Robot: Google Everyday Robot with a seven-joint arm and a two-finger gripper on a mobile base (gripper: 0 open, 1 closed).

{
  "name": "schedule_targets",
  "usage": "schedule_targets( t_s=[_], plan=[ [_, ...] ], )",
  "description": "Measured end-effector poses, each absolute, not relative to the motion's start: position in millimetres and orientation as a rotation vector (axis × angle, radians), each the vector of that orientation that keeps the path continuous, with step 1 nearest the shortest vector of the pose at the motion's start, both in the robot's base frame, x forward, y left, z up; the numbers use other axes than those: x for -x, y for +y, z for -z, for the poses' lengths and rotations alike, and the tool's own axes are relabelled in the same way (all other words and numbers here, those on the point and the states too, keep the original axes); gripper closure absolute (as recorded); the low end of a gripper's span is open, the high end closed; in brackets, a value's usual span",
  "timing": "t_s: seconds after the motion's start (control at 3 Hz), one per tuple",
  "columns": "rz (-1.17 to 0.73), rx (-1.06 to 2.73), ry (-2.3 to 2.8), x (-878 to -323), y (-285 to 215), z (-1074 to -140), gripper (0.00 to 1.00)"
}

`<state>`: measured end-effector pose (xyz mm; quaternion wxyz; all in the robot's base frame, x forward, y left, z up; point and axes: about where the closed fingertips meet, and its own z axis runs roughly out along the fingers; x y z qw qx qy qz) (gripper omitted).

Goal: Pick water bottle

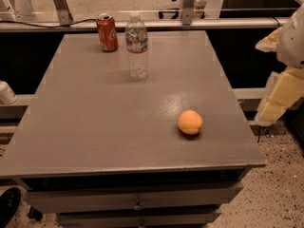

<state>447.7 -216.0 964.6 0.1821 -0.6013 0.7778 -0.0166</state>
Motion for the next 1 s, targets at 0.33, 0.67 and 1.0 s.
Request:
schedule_targets(
  t_s=[0.33,0.67,1.0],
  plan=[
    [-0.038,1.659,2.126,-475,-203,-939,0.0],
    [-0.1,1.613,2.029,-517,-179,-922,0.0],
    [-0.169,1.559,1.951,-561,-144,-914,0.0]
  ],
)
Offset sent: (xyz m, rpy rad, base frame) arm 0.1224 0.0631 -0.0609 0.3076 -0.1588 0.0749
